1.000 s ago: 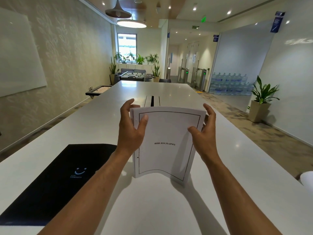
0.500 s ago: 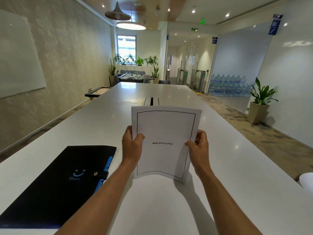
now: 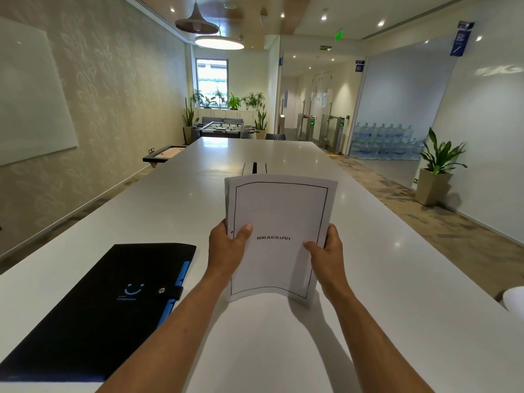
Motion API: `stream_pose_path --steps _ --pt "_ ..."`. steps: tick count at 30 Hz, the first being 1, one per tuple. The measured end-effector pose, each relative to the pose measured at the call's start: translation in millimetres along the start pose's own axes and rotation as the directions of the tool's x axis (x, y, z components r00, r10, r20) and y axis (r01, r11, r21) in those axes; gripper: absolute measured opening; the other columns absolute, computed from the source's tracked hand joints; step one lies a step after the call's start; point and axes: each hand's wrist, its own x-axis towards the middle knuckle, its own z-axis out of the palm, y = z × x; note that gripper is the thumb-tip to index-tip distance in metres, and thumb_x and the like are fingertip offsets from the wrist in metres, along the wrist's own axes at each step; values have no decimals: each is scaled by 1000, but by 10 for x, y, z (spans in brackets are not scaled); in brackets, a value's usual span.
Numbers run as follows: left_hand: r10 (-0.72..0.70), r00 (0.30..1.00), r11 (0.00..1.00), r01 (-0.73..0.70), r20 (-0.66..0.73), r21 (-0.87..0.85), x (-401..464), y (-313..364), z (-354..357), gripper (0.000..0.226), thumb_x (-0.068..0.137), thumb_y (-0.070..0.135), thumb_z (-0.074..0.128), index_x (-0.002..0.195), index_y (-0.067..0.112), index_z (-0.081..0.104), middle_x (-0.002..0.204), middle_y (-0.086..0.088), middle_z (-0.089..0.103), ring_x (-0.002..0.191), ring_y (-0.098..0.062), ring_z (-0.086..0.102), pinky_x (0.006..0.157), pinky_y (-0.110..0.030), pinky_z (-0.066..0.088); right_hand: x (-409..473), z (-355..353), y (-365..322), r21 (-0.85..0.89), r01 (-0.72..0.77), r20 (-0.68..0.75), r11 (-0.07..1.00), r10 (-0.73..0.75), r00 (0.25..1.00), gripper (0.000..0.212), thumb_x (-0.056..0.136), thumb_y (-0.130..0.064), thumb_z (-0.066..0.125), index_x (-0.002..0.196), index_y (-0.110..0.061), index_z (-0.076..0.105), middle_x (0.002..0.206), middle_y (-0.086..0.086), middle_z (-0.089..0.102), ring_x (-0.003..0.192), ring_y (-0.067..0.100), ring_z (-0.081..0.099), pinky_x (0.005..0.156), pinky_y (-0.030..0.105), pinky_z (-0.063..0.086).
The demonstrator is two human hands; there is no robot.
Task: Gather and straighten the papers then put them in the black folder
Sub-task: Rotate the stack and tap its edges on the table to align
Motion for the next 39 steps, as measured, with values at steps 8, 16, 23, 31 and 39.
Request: stream_pose_path --steps 8,16,23,31,39 --pt "-105 978 967 58 -179 -249 -57 137 83 13 86 18 70 88 28 62 93 8 68 94 -11 65 87 -29 50 -235 -86 376 -149 -259 -428 954 174 887 72 76 -18 76 136 -25 38 140 2 43 129 25 41 104 45 39" --pt "-399 909 816 294 -117 -497 -158 21 289 70 83 29 72 137 10 33 123 0 51 129 -21 42 111 -37 28 -376 6 398 612 -303 -56 731 422 905 26 92 -1 55 115 -14 59 109 3 69 102 23 64 86 35 51" --pt "-446 882 781 467 152 -415 -176 -190 38 86 60 33 87 133 10 48 121 -11 65 106 -27 66 92 -46 52 -232 -242 422 393 -249 -185 885 341 921 30 93 -3 57 122 -10 56 114 5 69 103 22 66 89 38 53" --pt "-326 940 884 341 103 -320 132 -179 -491 23 85 3 66 98 19 57 94 -4 66 81 -14 62 74 -29 48 -56 -644 358 105 -242 -139 965 255 957 31 91 -3 59 122 -8 57 109 9 69 97 27 67 91 46 52" --pt "-196 940 978 165 278 131 200 -52 -545 13 95 13 56 108 17 55 101 0 66 92 -18 65 68 -19 53 -5 -654 231 -73 -128 18 989 130 991 22 90 -5 62 108 -16 64 99 0 70 91 19 67 74 28 51"
